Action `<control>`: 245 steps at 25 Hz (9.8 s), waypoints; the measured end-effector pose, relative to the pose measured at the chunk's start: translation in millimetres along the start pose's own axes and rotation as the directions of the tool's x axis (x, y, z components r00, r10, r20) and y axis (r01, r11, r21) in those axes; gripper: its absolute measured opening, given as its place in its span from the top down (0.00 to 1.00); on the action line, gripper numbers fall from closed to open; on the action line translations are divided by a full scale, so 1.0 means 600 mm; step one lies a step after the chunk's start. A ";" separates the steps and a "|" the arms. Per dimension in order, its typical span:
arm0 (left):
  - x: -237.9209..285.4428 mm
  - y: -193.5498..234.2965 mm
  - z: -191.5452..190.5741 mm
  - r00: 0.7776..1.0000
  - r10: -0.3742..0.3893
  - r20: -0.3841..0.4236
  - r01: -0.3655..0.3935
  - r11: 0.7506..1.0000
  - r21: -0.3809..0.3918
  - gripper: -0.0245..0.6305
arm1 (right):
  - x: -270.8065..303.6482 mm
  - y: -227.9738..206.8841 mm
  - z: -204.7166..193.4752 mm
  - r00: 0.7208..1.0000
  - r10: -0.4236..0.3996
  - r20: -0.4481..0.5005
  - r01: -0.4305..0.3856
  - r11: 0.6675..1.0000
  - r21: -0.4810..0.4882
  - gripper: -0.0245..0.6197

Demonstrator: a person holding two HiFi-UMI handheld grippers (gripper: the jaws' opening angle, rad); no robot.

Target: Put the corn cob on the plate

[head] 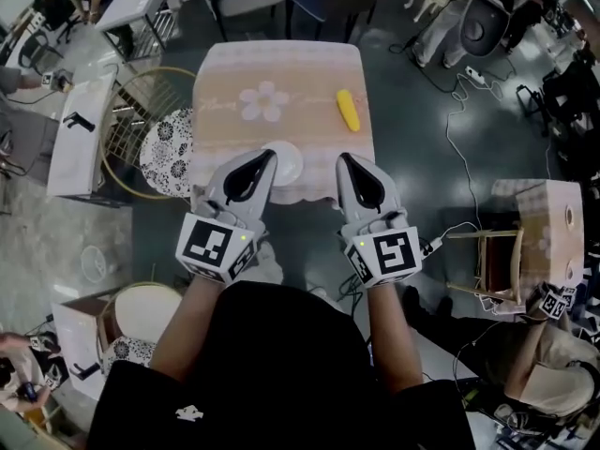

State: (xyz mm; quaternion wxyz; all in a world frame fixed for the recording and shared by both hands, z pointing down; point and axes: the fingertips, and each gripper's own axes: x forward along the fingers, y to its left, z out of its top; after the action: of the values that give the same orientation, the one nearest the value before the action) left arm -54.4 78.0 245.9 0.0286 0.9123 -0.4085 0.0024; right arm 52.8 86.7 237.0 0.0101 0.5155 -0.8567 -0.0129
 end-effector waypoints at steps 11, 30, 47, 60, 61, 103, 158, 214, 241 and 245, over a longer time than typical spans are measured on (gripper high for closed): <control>0.011 0.058 0.002 0.998 -0.055 0.003 0.055 0.998 -0.011 0.95 | 0.060 0.007 0.007 0.997 -0.083 -0.002 0.083 0.996 -0.012 0.96; 0.081 0.100 -0.017 1.000 -0.009 -0.022 0.008 0.999 -0.039 0.95 | 0.114 -0.072 -0.014 0.996 -0.083 -0.030 0.083 0.997 -0.004 0.96; 0.226 0.105 -0.050 0.996 0.030 -0.079 -0.036 0.996 -0.076 0.95 | 0.192 -0.208 -0.064 0.995 -0.021 -0.096 0.023 1.000 0.019 0.96; 0.309 0.108 -0.120 0.984 0.067 -0.163 -0.082 0.993 -0.088 0.95 | 0.241 -0.296 -0.168 0.983 0.034 -0.182 -0.020 0.997 0.078 0.96; 0.312 0.108 -0.126 0.982 0.075 -0.171 -0.092 0.992 -0.090 0.95 | 0.245 -0.302 -0.176 0.981 0.040 -0.189 -0.025 0.996 0.083 0.96; 0.341 0.227 -0.310 0.905 -0.108 -0.412 0.049 0.987 -0.151 0.95 | 0.373 -0.437 -0.632 0.751 -0.149 -0.644 0.264 0.961 0.086 0.77; 0.360 0.269 -0.342 0.887 -0.136 -0.442 0.080 0.987 -0.142 0.95 | 0.400 -0.431 -0.727 0.688 -0.104 -0.718 0.222 0.973 0.071 0.57; 0.204 0.355 -0.301 0.939 0.023 -0.344 -0.079 0.985 -0.150 0.95 | 0.319 0.076 -0.715 0.531 0.297 -0.793 -0.318 0.938 0.138 0.57; 0.194 0.374 -0.292 0.946 -0.007 -0.324 -0.043 0.988 -0.148 0.95 | 0.318 0.078 -0.744 0.520 0.262 -0.813 -0.335 0.938 0.088 0.57; 0.190 0.372 -0.292 0.947 -0.016 -0.320 -0.033 0.989 -0.145 0.95 | 0.316 0.078 -0.741 0.519 0.274 -0.810 -0.326 0.939 0.108 0.56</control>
State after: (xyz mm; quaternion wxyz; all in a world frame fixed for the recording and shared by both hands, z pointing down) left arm -141.6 -145.9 435.4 0.1622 0.8934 -0.4014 0.1200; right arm -63.5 -64.2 683.7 0.4191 0.3071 -0.8301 0.2027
